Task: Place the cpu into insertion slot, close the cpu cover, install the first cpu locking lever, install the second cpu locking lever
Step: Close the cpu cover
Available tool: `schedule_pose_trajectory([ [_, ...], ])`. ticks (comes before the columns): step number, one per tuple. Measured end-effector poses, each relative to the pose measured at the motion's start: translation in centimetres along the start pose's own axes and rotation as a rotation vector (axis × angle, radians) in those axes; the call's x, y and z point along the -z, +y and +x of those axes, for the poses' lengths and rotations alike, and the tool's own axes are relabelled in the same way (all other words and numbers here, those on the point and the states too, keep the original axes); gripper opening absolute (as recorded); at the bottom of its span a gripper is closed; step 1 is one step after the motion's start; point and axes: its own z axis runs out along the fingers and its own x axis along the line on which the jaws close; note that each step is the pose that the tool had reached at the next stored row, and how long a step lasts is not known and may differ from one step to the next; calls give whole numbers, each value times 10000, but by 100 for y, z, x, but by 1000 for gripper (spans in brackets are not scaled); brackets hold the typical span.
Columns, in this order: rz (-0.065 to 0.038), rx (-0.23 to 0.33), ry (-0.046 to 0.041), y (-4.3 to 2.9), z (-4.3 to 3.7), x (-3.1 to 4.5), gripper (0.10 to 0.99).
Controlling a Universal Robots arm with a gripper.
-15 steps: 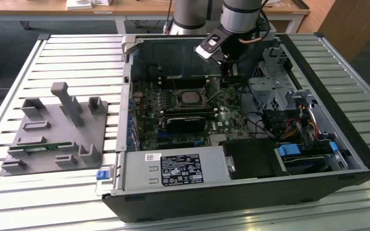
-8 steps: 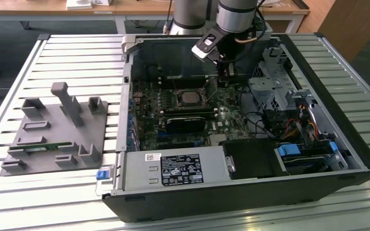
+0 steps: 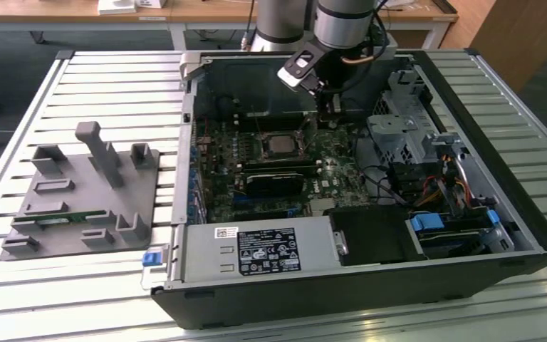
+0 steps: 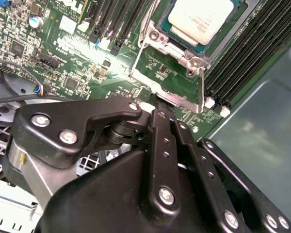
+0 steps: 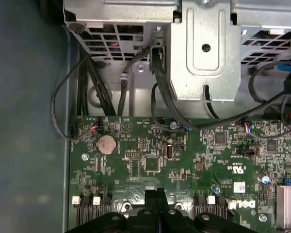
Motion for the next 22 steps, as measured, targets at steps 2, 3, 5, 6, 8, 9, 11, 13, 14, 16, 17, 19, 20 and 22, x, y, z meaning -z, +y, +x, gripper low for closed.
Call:
schedule_pose_trajectory([
  [2, 0, 0, 1, -15, 0, 0, 106],
  [3, 0, 0, 1, -28, 0, 0, 106],
  [5, 0, 0, 2, -48, 0, 0, 106],
  [6, 0, 0, 2, -55, 0, -1, 106],
  [8, 0, 0, 1, -72, 0, 0, 106],
  [9, 0, 0, 2, -79, 0, 0, 106],
  [11, -1, -1, 2, -90, 0, -1, 106],
  [13, 0, 0, 1, -100, 0, -2, 106],
  [14, 0, 0, 1, -105, 0, -2, 106],
  [16, 0, 0, 1, -115, 0, -3, 106],
  [17, 0, 0, 1, -118, 0, -3, 106],
  [19, 0, 0, 1, -125, 0, -4, 106],
  [20, 0, 0, 0, -129, 0, -4, 106],
  [22, 0, 0, 0, -133, 0, -5, 106],
])
